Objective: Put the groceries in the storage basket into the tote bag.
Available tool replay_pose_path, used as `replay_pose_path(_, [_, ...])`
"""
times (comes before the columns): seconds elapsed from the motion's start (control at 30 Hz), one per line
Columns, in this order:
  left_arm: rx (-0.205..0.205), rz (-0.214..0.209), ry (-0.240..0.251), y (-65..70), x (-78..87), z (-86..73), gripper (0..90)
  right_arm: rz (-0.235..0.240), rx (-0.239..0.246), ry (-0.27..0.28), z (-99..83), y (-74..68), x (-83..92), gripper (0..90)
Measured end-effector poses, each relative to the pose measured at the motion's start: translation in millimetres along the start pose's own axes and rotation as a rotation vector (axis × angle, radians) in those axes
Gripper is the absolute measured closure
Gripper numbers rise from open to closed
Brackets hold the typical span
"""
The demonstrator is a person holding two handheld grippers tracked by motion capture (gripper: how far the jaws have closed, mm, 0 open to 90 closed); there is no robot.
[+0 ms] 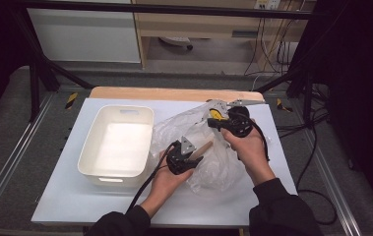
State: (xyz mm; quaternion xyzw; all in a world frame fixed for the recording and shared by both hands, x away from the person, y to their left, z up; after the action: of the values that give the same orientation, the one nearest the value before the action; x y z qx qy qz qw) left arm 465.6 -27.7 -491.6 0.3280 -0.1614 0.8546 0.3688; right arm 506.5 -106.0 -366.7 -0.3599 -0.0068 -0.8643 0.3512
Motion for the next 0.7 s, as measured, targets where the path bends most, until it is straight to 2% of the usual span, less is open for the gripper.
replay_pose_path(0.23, [0.002,-0.038,0.026,11.3,24.9,-9.7,42.0,0.005,-0.02,-0.012,-12.3,2.3,-11.8,90.0])
replay_pose_path(0.4, [0.005,-0.048,0.043,14.1,38.8,-14.9,40.6,0.002,-0.024,-0.004,-16.8,2.4,-16.1,90.0])
replay_pose_path(0.57, [0.022,-0.091,0.046,18.2,47.8,-18.6,36.0,0.005,-0.057,0.005,-25.0,6.4,-19.1,90.0])
replay_pose_path(0.7, [0.038,-0.107,0.053,20.7,58.1,-19.5,30.9,-0.005,-0.063,0.011,-33.5,9.1,-22.4,90.0])
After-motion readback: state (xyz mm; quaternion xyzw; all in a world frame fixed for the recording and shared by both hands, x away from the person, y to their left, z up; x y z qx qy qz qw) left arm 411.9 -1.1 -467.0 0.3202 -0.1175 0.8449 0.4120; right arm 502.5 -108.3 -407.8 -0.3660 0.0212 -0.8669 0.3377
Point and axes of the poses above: each handheld gripper's, and its own axes: x roughly backward along the jaws, z roughly out of its top, y roughly to its right, the point moved 10 cm from there along -x, roughly forward along the jaws, and after that the axes turned 8 degrees about -y, right-handed, at the moved point
